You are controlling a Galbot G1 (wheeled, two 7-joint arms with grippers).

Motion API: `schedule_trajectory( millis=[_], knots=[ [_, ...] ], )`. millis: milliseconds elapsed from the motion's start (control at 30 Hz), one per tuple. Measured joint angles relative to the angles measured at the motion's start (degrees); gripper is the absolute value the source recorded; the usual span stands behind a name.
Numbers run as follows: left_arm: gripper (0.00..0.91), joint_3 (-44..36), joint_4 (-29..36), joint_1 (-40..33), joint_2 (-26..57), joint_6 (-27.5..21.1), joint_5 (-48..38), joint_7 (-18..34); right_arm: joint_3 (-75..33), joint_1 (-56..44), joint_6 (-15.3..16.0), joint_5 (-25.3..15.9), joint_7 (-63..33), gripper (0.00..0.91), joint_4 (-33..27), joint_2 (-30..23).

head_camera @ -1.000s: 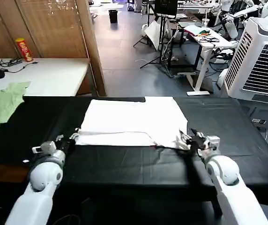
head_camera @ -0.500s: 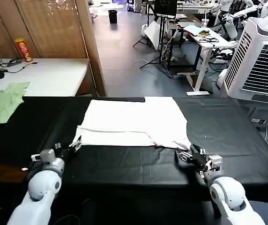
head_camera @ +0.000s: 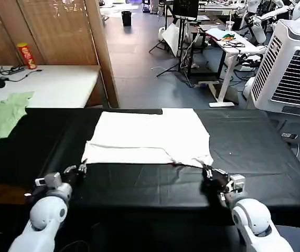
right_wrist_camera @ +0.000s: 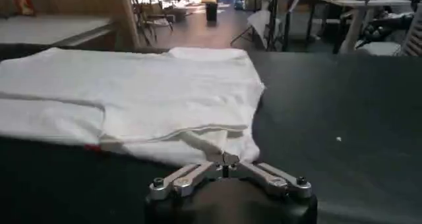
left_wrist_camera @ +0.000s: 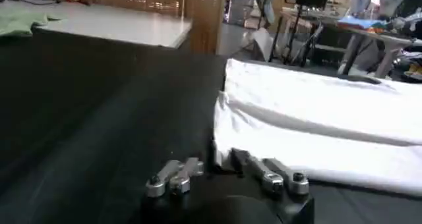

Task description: Fold and organize the clothes.

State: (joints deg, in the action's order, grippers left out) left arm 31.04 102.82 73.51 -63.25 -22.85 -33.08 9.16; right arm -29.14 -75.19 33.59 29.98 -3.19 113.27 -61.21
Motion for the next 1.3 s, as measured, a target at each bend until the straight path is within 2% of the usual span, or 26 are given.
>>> schedule_trajectory(
  millis=[200,467,500,533,833,1067,1167,1300],
  knots=[
    [0.0,1.12,5.03,4.86,2.59,-2.4,-1.02,2.63,-1.71,-4.92,3.64,1.13,-1.47,0.039,4.5,2.23],
    [0.0,3.4,13.61,13.86,4.93,-4.15,-1.75,3.52,-2.93,-12.78,5.65,1.13,-2.73,0.039,9.1,2.42],
    [0.0,3.7,14.41,14.84,5.14,-4.16,-1.69,3.57,-3.05,-13.47,5.85,1.12,-2.7,0.176,9.51,2.45],
    [0.878,3.99,15.26,15.83,5.28,-4.16,-1.68,3.57,-3.16,-14.12,6.19,1.1,-2.59,0.878,9.97,2.46],
    [0.878,6.17,20.32,22.55,5.27,-6.01,-2.65,6.39,-5.12,-19.0,8.66,1.53,-2.84,0.878,15.03,2.65],
    [0.878,8.33,24.17,25.15,4.94,-9.75,-3.99,8.79,-8.44,-19.1,7.72,6.19,-3.0,0.878,19.24,3.14],
    [0.878,9.71,25.95,24.62,5.04,-9.98,-3.83,7.95,-8.43,-14.08,5.47,6.43,-2.98,0.878,17.49,4.0],
    [0.878,9.82,25.47,20.03,6.27,-8.55,-6.02,6.34,-6.15,-4.18,3.37,6.03,-2.94,0.878,11.48,4.13]
  ],
)
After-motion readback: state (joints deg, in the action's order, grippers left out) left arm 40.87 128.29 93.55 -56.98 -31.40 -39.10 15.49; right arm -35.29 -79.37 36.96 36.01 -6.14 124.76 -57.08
